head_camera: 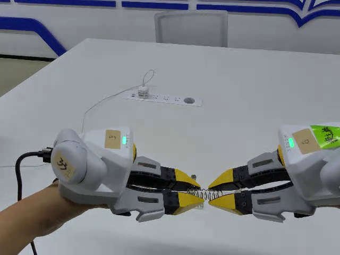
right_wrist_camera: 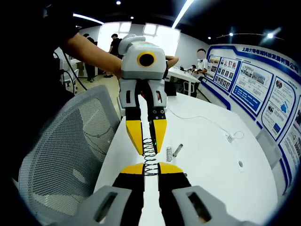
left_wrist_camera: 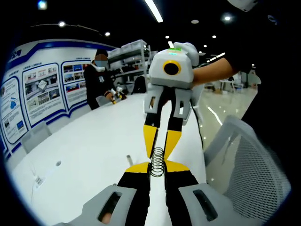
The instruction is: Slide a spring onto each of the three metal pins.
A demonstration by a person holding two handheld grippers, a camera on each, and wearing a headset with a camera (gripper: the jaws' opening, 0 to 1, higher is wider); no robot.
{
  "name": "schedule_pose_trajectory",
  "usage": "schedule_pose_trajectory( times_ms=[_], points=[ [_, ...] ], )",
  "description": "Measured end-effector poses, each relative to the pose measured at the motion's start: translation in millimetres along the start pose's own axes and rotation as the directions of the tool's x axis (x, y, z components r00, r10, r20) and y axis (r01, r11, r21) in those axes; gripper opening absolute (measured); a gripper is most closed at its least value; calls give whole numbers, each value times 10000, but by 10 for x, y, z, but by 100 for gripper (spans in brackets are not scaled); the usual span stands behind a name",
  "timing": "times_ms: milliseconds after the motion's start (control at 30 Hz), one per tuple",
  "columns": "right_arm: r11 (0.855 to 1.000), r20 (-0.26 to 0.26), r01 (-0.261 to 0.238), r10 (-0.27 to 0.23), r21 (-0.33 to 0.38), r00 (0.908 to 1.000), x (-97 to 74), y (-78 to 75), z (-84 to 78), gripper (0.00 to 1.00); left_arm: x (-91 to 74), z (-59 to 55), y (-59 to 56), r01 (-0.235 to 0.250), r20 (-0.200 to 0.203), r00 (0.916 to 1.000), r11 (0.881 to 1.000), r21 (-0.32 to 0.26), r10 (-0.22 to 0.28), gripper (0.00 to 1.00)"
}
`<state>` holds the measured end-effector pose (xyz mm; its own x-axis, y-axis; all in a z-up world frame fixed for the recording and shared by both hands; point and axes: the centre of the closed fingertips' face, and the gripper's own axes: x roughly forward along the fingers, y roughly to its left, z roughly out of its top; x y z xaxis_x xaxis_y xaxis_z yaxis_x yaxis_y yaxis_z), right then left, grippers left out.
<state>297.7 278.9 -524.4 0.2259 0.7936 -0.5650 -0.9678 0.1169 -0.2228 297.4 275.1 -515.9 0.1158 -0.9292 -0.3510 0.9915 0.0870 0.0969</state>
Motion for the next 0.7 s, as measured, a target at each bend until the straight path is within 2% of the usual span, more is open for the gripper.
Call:
schedule_pose_trajectory(
  times_ms=[100, 333, 433, 700],
  points=[
    [10000, 128, 5, -6, 45, 9999, -12, -5, 6, 11, 0, 10, 1, -3, 71, 10000, 10000, -27, 3, 10],
    [9968, 385, 82, -113, 800, 9992, -18, -44, -7, 12, -1, 20, 20, -45, 146, 9999, 9998, -204, 48, 10],
    [9879, 677, -8, -98, 1550, 9977, -30, -56, 2, 12, -6, 56, 26, -37, 326, 9995, 9996, -297, 47, 9],
    [9739, 1284, -325, 34, 2248, 9917, -44, -67, 40, 13, -37, 128, 31, -20, 574, 9983, 9993, -379, 42, 10]
  ],
)
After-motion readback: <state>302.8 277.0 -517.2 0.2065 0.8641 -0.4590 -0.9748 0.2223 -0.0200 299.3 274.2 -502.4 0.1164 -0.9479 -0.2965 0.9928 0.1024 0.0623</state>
